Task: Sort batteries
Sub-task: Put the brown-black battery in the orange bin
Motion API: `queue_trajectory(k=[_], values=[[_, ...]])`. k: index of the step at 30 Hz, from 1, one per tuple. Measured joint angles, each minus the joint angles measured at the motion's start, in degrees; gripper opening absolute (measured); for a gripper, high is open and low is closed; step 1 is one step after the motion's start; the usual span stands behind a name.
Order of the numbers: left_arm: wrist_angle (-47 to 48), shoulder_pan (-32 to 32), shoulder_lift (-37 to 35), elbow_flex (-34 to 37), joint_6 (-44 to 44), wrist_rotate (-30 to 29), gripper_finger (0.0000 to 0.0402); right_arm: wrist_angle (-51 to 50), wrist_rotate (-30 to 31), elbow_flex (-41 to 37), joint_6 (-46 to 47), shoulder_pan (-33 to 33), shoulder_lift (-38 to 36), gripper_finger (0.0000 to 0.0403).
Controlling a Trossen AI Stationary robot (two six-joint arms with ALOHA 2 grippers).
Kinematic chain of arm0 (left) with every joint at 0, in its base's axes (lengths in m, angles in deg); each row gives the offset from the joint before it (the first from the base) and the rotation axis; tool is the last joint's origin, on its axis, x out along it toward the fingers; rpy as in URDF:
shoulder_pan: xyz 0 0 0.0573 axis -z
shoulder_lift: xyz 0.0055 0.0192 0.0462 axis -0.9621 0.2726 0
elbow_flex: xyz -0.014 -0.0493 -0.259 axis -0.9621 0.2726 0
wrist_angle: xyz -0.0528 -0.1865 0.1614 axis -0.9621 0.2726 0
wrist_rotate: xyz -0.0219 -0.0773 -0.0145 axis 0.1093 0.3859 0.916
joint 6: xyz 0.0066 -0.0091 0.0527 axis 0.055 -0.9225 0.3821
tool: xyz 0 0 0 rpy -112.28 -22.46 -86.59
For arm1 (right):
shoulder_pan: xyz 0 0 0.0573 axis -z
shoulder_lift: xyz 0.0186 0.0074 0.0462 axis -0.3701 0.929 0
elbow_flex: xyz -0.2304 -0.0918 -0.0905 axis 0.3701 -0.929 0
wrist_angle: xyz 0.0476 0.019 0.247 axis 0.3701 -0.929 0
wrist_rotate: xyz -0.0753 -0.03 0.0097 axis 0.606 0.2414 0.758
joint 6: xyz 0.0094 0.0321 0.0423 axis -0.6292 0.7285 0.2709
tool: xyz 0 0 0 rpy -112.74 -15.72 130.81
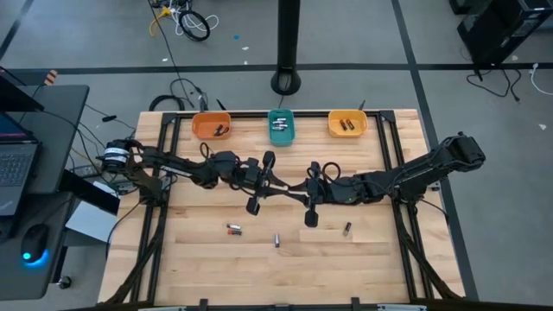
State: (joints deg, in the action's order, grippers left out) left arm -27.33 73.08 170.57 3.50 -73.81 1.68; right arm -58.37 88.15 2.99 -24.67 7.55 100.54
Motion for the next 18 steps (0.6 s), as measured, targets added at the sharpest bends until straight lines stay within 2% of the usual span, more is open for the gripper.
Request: queue_trajectory(k=[7, 12, 18], values=[[-0.1, -0.4, -0.2, 0.0, 0.0, -0.1, 0.0053, -0.1, 0.4, 0.0, 0.2, 0.0, 0.0, 0.007], [0.5, -0.6, -2.1, 0.0, 0.4, 0.0, 0.0053, -0.9, 1.8, 0.0, 0.3, 0.1, 0.0, 0.0114], [8.4, -1.7, -7.3, 0.0, 3.2, -1.0, 0.0053, -4.1, 2.3, 0.0, 0.4, 0.1, -1.7, 0.0168]])
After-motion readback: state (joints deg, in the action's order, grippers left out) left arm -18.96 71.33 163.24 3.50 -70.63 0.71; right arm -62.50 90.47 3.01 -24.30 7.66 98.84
